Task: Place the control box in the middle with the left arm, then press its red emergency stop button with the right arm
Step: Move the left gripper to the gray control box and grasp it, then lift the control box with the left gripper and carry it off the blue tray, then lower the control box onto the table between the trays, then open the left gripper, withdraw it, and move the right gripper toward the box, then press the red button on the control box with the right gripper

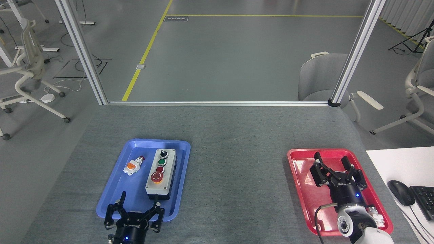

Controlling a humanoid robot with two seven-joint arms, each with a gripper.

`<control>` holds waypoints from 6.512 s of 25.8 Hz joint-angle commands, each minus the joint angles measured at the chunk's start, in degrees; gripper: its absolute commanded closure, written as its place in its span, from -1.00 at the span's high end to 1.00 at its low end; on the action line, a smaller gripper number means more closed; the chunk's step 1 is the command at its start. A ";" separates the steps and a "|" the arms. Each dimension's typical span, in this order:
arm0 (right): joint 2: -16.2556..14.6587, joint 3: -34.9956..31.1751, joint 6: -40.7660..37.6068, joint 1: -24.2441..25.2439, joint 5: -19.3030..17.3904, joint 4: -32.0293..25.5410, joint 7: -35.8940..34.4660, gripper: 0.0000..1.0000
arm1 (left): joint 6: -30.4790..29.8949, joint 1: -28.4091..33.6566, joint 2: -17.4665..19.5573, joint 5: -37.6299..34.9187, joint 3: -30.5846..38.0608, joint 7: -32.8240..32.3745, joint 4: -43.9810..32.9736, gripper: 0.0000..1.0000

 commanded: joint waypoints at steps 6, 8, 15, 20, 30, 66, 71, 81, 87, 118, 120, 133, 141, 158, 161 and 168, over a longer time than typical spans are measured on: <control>0.24 -0.03 -0.16 0.09 0.00 0.00 0.00 0.98 | -1.99 -1.89 -2.17 1.67 -1.44 -0.73 3.33 0.97; 0.33 -0.03 -0.25 0.09 0.00 0.00 0.00 0.98 | -2.70 -3.30 -2.08 5.54 -1.44 -1.96 4.38 0.97; 0.50 -0.12 -0.25 0.09 0.00 0.00 0.00 0.98 | -2.70 -9.62 -1.73 8.71 -1.35 -4.16 12.64 0.97; 0.50 0.05 -0.34 0.09 0.00 -0.26 0.00 0.98 | -2.70 -11.56 -1.38 10.11 -1.09 -4.16 15.54 0.97; 0.24 0.05 -0.25 0.09 -1.58 -0.26 0.00 0.98 | -2.70 -16.13 -1.29 12.31 -1.09 -3.63 23.72 0.97; 0.33 0.05 -2.01 0.18 -1.67 -0.53 0.00 0.98 | -10.17 -20.08 2.23 17.85 0.05 -2.84 19.32 -1.00; 0.41 0.05 -2.10 0.09 -1.67 -0.79 0.00 0.98 | -10.17 -17.27 0.38 17.49 -3.55 -2.84 11.68 -1.00; 0.33 -0.30 -2.18 0.09 -1.76 -0.97 0.00 0.98 | -8.23 -18.33 -8.93 14.07 -18.49 -3.01 16.16 -1.00; 0.68 -0.21 -2.45 0.09 -1.76 -0.97 0.00 0.98 | -3.14 -21.31 -9.90 12.48 -28.86 -3.37 23.45 -1.00; 0.41 -0.12 -2.10 -0.17 -1.76 -0.97 0.08 0.98 | -3.66 -25.18 -9.90 13.19 -36.69 -7.23 29.61 0.96; 0.41 -0.21 -1.83 -0.17 -1.76 -0.97 0.08 0.98 | -4.10 -22.19 -9.29 13.10 -36.42 -7.23 26.71 0.96; -0.20 0.14 -2.45 -1.49 -1.67 -0.70 -0.09 0.94 | -11.31 0.40 7.59 15.91 -14.98 -6.97 -7.13 0.97; -0.20 0.41 -17.21 -2.11 -1.67 0.44 -0.09 -0.65 | -17.99 3.12 6.89 22.86 8.67 -4.68 -12.67 0.97; 3.49 12.45 -34.62 -7.47 -1.40 8.88 12.48 -1.00 | -4.89 -6.20 6.80 22.50 14.73 -3.37 -1.68 0.97; 4.19 14.73 -34.62 -7.73 -1.05 10.11 12.56 -1.00 | -4.98 -6.11 6.80 22.42 14.38 -3.37 -1.42 0.98; 3.75 16.23 -34.62 -6.77 -1.05 10.28 15.99 -1.00 | -5.07 -5.84 5.83 22.24 14.29 -3.45 -1.42 0.98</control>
